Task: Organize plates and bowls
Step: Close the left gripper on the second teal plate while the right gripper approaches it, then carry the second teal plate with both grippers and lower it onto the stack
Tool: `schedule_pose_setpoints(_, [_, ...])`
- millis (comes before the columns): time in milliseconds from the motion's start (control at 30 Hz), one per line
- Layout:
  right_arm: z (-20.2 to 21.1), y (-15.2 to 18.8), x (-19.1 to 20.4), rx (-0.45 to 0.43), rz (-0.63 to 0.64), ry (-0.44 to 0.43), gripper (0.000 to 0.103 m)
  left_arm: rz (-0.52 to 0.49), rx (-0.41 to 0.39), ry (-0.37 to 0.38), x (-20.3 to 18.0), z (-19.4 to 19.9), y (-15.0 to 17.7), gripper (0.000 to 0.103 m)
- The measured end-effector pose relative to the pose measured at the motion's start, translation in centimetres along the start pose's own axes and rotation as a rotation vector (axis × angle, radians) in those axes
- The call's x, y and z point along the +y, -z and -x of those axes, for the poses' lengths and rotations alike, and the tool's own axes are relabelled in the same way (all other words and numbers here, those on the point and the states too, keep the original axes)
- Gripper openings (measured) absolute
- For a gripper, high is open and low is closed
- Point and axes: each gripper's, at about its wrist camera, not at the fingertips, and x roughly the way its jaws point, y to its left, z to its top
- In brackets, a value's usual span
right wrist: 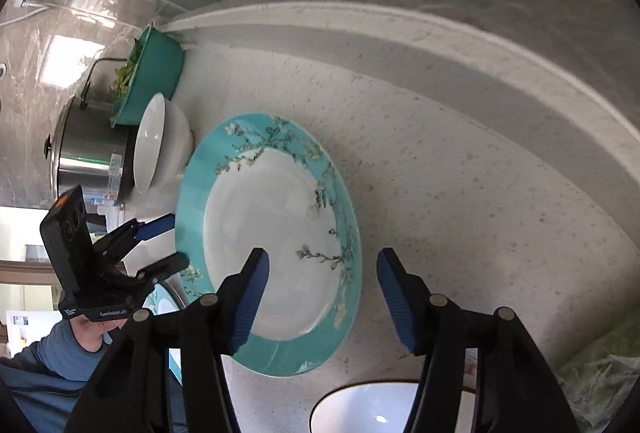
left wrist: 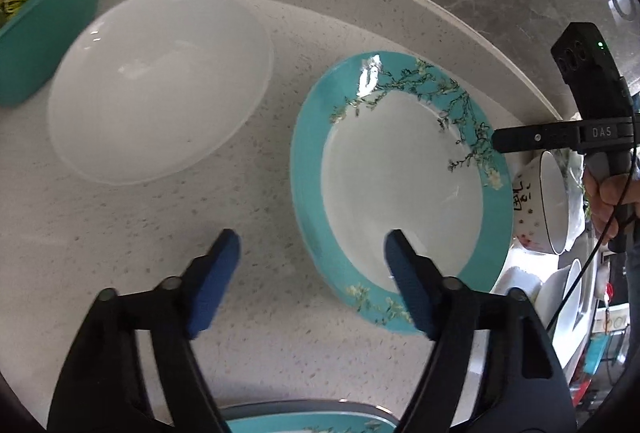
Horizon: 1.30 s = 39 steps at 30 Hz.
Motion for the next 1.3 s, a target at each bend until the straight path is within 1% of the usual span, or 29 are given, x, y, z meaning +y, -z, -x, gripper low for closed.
schedule_pose_setpoints(33, [-0.3,0.0,0.0,0.011,-0.005,0.000,0.059,0.000,0.001,0.002,-0.2,-0.3,0.0,0.070])
schedule_pose_setpoints(133, [-1.3,-0.3,-0.3,0.023,-0.022,0.001,0.056,-0.006,0.009,0.013,-0.8,-1.0,-0.2,0.066])
schedule_pose_setpoints(167, [-1.5,-0.4,-0.4,0.028,-0.023,0.001,0.053,-0.004,0.014,0.019,-0.8,-1.3,-0.2,0.062])
schedule_pose_setpoints(200, [-1.8,-0.5,-0.3,0.031,-0.024,0.002,0.050,0.003,0.020,0.025,-0.8,-1.6,-0.3,0.054])
schedule_pose_setpoints(233, [-1.9,-0.5,-0.3,0.037,-0.025,0.002,0.047,0.005,0.021,0.029,-0.7,-1.6,-0.3,0.049])
schedule_pose_setpoints(267, [-2.1,-0.6,-0.3,0.040,-0.023,0.005,0.041,0.003,0.021,0.031,-0.7,-1.7,-0.3,0.041])
schedule_pose_setpoints(300, [-2.2,-0.6,-0.3,0.044,-0.024,0.007,0.037,0.001,0.021,0.033,-0.8,-1.7,-0.4,0.036])
schedule_pose_setpoints(367, [-2.4,-0.7,-0.2,0.049,-0.028,0.011,0.035,0.000,0.026,0.044,-0.8,-1.9,-0.6,0.032])
schedule_pose_setpoints(433, [-2.4,-0.7,-0.3,0.049,-0.032,0.018,0.031,-0.003,0.027,0.049,-0.8,-2.0,-0.9,0.030])
schedule_pose_setpoints(467, [-2.4,-0.7,-0.3,0.048,-0.034,0.027,0.027,-0.006,0.026,0.044,-0.8,-2.0,-0.9,0.029])
schedule_pose_setpoints(533, [-2.3,-0.4,-0.7,0.047,-0.041,0.044,0.019,-0.007,0.023,0.035,-0.7,-2.0,-1.0,0.023])
schedule_pose_setpoints(567, [-2.3,-0.3,-0.7,0.044,-0.042,0.055,0.014,-0.004,0.022,0.032,-0.4,-1.9,-0.9,0.016])
schedule_pose_setpoints(600, [-2.2,-0.2,-0.8,0.042,-0.047,0.064,0.013,0.003,0.020,0.041,0.1,-1.7,-0.9,0.014])
schedule_pose_setpoints(633, [-2.1,-0.1,-0.9,0.039,-0.052,0.064,0.013,0.009,0.021,0.055,0.4,-1.7,-0.9,0.014])
schedule_pose_setpoints(733, [-2.1,0.1,-0.5,0.034,-0.045,0.088,0.014,-0.007,0.022,0.037,0.2,-1.8,-0.9,0.014])
schedule_pose_setpoints(1000, [-1.8,0.1,0.1,0.025,-0.059,0.100,0.014,0.007,0.033,0.048,0.3,-1.9,-1.0,0.014])
schedule_pose_setpoints(1300, [-0.7,0.4,1.4,0.016,-0.066,0.102,0.015,0.011,0.027,0.053,0.6,0.1,-1.4,0.014])
